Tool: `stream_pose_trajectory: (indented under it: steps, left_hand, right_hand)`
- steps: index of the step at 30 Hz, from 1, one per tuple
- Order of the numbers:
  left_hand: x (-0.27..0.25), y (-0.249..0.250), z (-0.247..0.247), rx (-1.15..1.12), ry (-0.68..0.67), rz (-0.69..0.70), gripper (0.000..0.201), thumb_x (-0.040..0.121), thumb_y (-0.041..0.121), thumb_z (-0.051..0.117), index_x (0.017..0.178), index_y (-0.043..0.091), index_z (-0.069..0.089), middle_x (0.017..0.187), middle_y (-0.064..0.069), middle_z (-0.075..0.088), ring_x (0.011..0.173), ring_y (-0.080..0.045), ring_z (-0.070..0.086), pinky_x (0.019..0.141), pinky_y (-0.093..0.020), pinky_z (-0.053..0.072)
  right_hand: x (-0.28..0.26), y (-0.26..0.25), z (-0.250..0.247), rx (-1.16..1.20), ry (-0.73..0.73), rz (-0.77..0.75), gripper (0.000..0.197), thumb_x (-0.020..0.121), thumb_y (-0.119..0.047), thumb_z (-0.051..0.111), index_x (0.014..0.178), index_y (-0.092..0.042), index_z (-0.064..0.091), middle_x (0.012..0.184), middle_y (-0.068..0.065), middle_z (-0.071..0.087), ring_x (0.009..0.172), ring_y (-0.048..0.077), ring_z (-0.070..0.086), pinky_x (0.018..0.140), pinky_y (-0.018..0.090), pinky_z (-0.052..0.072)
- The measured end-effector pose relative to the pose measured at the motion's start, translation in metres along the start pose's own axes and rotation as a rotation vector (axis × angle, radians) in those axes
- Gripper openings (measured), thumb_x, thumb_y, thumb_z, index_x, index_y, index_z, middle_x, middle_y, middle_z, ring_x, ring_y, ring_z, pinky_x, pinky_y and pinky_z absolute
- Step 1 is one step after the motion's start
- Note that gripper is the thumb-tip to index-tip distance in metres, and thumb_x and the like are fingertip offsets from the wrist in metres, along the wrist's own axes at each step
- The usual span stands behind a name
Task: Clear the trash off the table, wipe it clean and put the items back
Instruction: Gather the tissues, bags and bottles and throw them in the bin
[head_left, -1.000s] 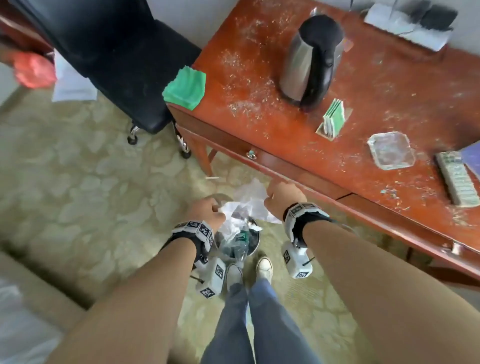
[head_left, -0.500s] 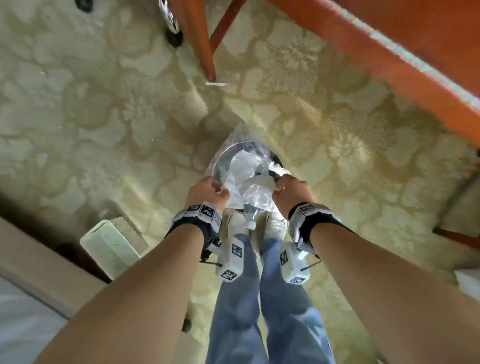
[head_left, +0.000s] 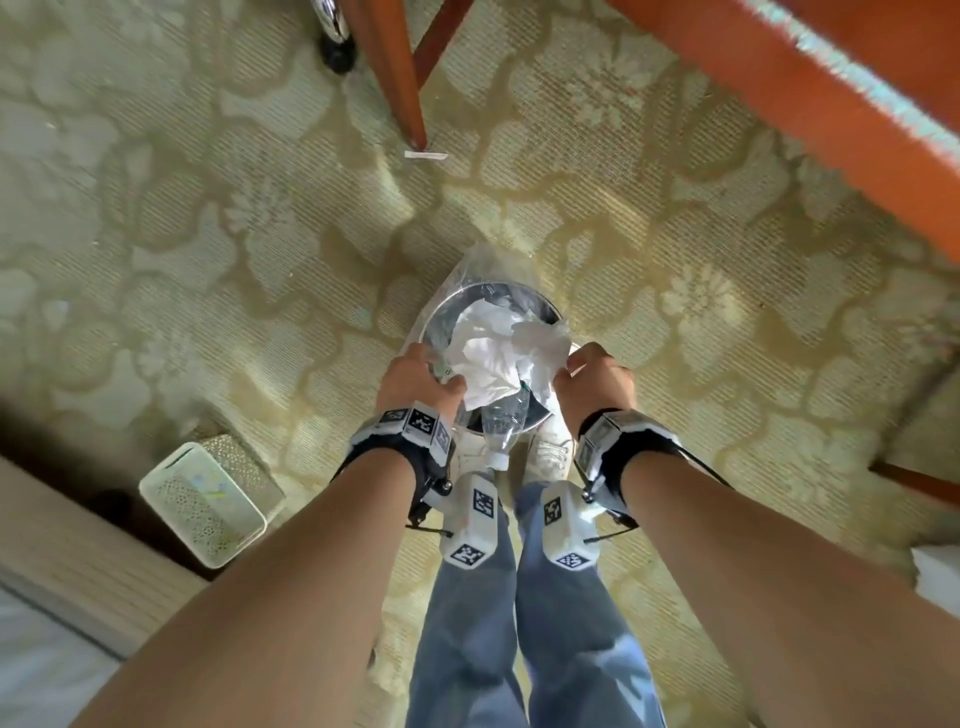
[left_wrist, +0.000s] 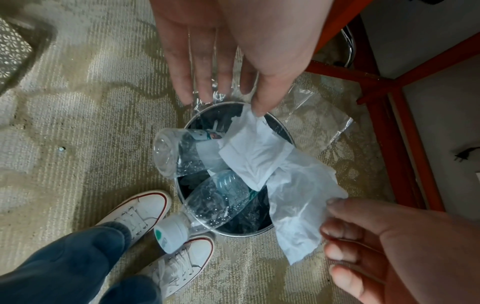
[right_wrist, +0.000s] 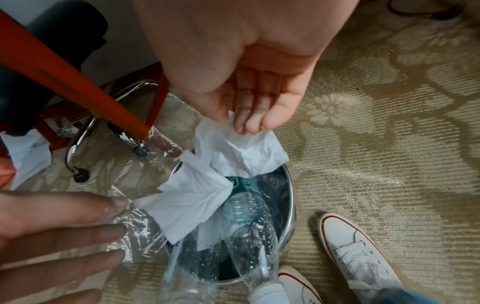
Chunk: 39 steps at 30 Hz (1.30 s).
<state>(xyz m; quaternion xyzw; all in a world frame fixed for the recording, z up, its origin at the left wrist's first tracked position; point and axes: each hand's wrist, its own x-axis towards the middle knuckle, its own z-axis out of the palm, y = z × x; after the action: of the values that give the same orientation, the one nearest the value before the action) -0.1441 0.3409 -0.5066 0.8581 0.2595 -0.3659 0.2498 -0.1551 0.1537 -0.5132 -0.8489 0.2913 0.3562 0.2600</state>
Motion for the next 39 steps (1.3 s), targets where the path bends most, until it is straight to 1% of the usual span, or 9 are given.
stream_pose_trajectory:
  steps: [6,10,15,19,22,30,33,35,39]
  left_hand:
    - [0.001,-0.006,0.001,0.000,-0.028,-0.009,0.026,0.088,0.025,0.068,0.111,0.022,0.057,0.119,-0.002,0.062,0.098,-0.022,0.063,0.082,-0.035,0.052]
    - [0.001,-0.011,0.007,0.013,-0.023,-0.010,0.027,0.087,0.025,0.068,0.111,0.021,0.057,0.122,-0.003,0.060,0.103,-0.025,0.063,0.088,-0.040,0.053]
    - [-0.005,-0.015,0.008,0.008,-0.030,-0.006,0.029,0.088,0.024,0.068,0.115,0.020,0.057,0.125,-0.003,0.059,0.101,-0.022,0.062,0.079,-0.031,0.049]
    - [-0.018,-0.007,-0.002,0.008,-0.043,0.001,0.025,0.090,0.022,0.067,0.113,0.020,0.058,0.125,-0.002,0.060,0.100,-0.020,0.061,0.078,-0.029,0.046]
    - [-0.038,0.011,-0.021,0.039,-0.074,0.020,0.018,0.093,0.022,0.064,0.109,0.018,0.061,0.120,-0.001,0.066,0.104,-0.022,0.064,0.090,-0.034,0.052]
    - [-0.145,0.132,-0.128,0.297,-0.175,0.357,0.016,0.094,0.026,0.063,0.109,0.021,0.061,0.109,0.004,0.066,0.098,-0.018,0.066,0.089,-0.034,0.056]
    - [-0.205,0.201,-0.183,0.349,-0.108,0.512,0.013,0.087,0.034,0.060,0.098,0.029,0.061,0.103,0.004,0.069,0.091,-0.018,0.066,0.086,-0.036,0.057]
    - [-0.250,0.246,-0.215,0.391,-0.067,0.638,0.011,0.093,0.022,0.057,0.101,0.024,0.064,0.106,0.002,0.069,0.094,-0.020,0.066,0.087,-0.032,0.055]
    - [-0.337,0.317,-0.266,0.444,0.075,0.854,0.016,0.095,0.020,0.053,0.090,0.029,0.065,0.101,0.005,0.072,0.082,-0.017,0.063,0.073,-0.026,0.052]
  right_hand:
    - [0.003,-0.008,0.009,0.045,-0.042,0.023,0.023,0.097,-0.021,0.050,0.117,-0.012,0.055,0.106,0.014,0.065,0.096,0.030,0.063,0.083,0.041,0.055]
    - [0.006,-0.009,0.017,-0.006,-0.164,0.126,0.050,0.096,-0.018,0.052,0.141,-0.007,0.034,0.126,0.019,0.055,0.110,0.035,0.059,0.090,0.044,0.053]
    - [0.004,-0.002,0.010,-0.028,-0.192,0.154,0.060,0.092,-0.012,0.051,0.145,-0.008,0.023,0.119,0.019,0.057,0.100,0.034,0.062,0.083,0.047,0.056]
    - [-0.008,0.001,-0.007,-0.051,-0.202,0.107,0.050,0.092,-0.017,0.051,0.139,-0.012,0.034,0.109,0.015,0.058,0.091,0.032,0.066,0.080,0.048,0.058]
    - [-0.027,-0.007,-0.034,-0.109,-0.215,0.025,0.034,0.094,-0.017,0.052,0.127,-0.012,0.053,0.113,0.013,0.062,0.090,0.029,0.066,0.077,0.038,0.058]
    - [-0.123,-0.049,-0.183,-0.072,-0.111,-0.100,0.024,0.095,-0.016,0.050,0.114,-0.014,0.064,0.111,0.009,0.067,0.096,0.028,0.065,0.080,0.035,0.056]
    - [-0.172,-0.059,-0.265,-0.029,-0.005,-0.124,0.020,0.093,-0.020,0.051,0.105,-0.014,0.065,0.109,0.010,0.066,0.090,0.028,0.063,0.079,0.035,0.055]
    - [-0.209,-0.062,-0.323,-0.030,0.103,-0.127,0.021,0.094,-0.021,0.047,0.097,-0.010,0.064,0.101,0.012,0.066,0.086,0.029,0.061,0.072,0.031,0.051]
    - [-0.281,-0.055,-0.425,0.016,0.325,-0.115,0.033,0.098,-0.020,0.044,0.118,-0.005,0.065,0.117,0.015,0.066,0.107,0.032,0.063,0.087,0.035,0.053]
